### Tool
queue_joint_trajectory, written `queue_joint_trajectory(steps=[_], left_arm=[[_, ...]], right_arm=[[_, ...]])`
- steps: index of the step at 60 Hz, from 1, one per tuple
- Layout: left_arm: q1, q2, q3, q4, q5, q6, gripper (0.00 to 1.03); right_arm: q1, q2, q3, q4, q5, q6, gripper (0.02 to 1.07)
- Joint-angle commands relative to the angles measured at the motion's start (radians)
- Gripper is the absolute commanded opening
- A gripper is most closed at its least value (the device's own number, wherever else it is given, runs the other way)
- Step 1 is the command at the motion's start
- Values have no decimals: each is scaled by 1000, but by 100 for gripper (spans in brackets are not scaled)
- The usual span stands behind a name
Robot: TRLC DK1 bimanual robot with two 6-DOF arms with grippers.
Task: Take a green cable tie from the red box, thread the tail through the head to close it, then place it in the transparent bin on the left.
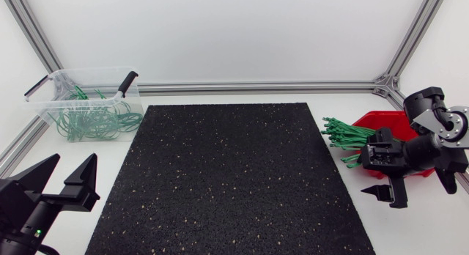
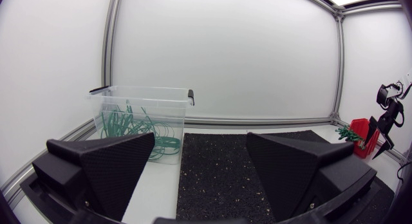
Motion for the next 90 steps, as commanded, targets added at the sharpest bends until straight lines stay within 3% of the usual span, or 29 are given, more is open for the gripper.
queue_joint_trajectory(steps=[1,23,35,43,54,62,67,82,90], left_arm=[[2,4,-39,-25,-1,-20,99],[2,4,-39,-27,3,-20,99],[4,4,-39,-28,9,-20,99],[7,4,-39,-28,9,-20,99],[7,4,-39,-28,9,-20,99],[7,4,-39,-28,9,-20,99],[8,4,-39,-28,9,-20,99],[10,4,-39,-28,9,-20,99],[14,2,-39,-30,9,-20,99]], right_arm=[[0,-27,-41,0,12,-40,96],[-9,-36,-75,11,43,-71,96],[14,-61,-134,163,84,-83,95],[26,-104,-173,221,87,-109,82],[37,-122,-205,295,126,-132,78],[28,-141,-213,305,132,-157,55],[23,-141,-225,335,130,-165,46],[12,-87,-252,445,135,-177,44],[6,-73,-272,508,136,-188,24]])
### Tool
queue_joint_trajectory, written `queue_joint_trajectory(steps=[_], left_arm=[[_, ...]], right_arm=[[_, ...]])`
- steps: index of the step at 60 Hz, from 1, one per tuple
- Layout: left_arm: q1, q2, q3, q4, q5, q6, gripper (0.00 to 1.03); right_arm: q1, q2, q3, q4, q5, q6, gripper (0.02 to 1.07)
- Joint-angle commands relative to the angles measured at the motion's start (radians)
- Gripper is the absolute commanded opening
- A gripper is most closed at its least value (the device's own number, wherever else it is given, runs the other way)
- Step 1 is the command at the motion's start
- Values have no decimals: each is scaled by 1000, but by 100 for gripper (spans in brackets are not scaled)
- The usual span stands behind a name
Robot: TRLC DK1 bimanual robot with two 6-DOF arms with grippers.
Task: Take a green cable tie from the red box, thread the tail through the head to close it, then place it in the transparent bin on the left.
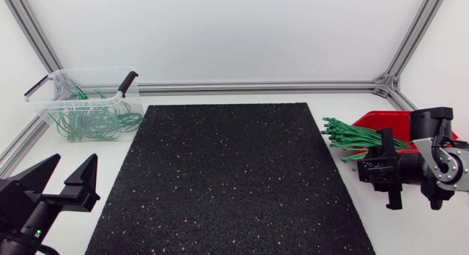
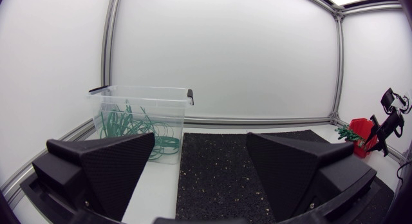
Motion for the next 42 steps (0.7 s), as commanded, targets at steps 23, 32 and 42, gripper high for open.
queue_joint_trajectory(steps=[23,32,42], left_arm=[[8,2,-37,-28,1,-20,99],[8,2,-37,-28,1,-20,99],[8,-1,-39,-27,1,-20,99]], right_arm=[[-21,-10,-52,67,-2,-55,17],[-22,-33,-54,66,-7,-63,8],[-21,-84,-52,43,-11,-62,8]])
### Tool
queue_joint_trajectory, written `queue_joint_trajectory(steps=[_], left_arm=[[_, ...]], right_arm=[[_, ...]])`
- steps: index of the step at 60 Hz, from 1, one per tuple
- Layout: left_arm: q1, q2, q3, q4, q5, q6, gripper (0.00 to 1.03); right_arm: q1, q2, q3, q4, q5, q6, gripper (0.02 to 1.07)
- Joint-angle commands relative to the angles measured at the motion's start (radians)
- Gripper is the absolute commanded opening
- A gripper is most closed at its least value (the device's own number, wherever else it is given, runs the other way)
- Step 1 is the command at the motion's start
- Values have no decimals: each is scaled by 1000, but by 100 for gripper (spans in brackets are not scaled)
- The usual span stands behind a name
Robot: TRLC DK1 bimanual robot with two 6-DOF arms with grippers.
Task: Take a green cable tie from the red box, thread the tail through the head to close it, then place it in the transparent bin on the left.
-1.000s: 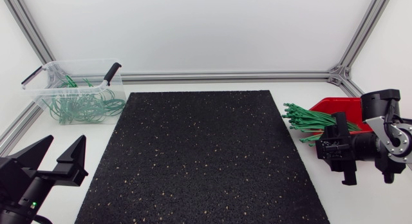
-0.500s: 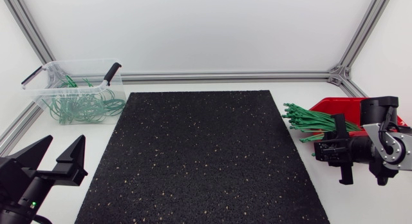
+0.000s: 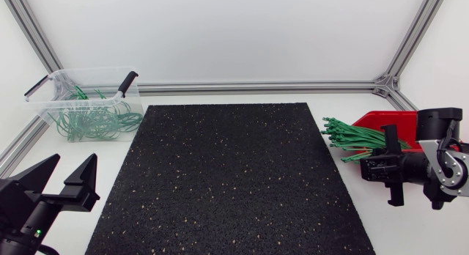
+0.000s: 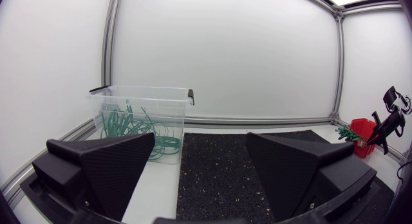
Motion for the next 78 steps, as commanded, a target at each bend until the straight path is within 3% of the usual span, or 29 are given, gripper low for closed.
queue_joint_trajectory(steps=[1,21,31,42,56,66,78], left_arm=[[4,-1,-37,-27,1,-20,99],[-14,-4,-39,-24,1,-20,99],[-14,-4,-39,-22,1,-20,99],[-17,-6,-39,-24,1,-27,99],[-25,-7,-39,-22,1,-15,99],[-32,-7,-29,-17,6,-9,99],[-43,-3,27,-51,61,-29,99]], right_arm=[[-7,-47,-30,-22,-5,-33,8],[72,-375,57,-150,-43,189,8],[214,-501,115,-262,58,275,8],[450,-542,264,-486,196,416,8],[666,-485,500,-732,240,708,8],[792,-381,639,-858,201,941,8],[692,-220,731,-956,-172,1102,8]])
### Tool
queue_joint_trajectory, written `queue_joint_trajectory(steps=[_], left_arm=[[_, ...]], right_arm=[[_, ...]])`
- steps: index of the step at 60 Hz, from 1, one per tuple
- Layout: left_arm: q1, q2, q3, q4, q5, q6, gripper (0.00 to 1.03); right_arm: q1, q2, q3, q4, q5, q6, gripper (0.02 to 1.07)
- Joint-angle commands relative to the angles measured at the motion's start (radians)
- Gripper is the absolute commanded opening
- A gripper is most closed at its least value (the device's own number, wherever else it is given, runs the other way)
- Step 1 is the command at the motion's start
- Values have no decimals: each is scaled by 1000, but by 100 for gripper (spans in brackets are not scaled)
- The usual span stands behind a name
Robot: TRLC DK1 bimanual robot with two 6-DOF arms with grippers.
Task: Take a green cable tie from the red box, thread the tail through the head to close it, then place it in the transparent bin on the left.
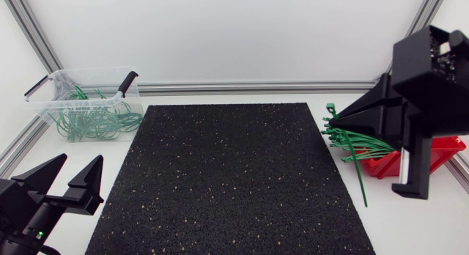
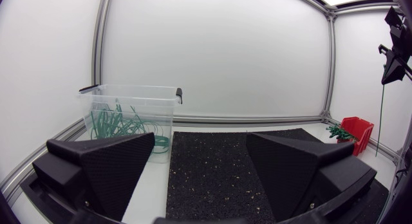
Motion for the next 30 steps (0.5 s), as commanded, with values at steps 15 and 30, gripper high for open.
queue_joint_trajectory(steps=[15,30], left_arm=[[5,162,140,-52,128,-103,100],[50,404,288,-37,346,-198,100]], right_arm=[[-244,274,41,-42,-493,148,8],[-279,456,41,-50,-726,162,8]])
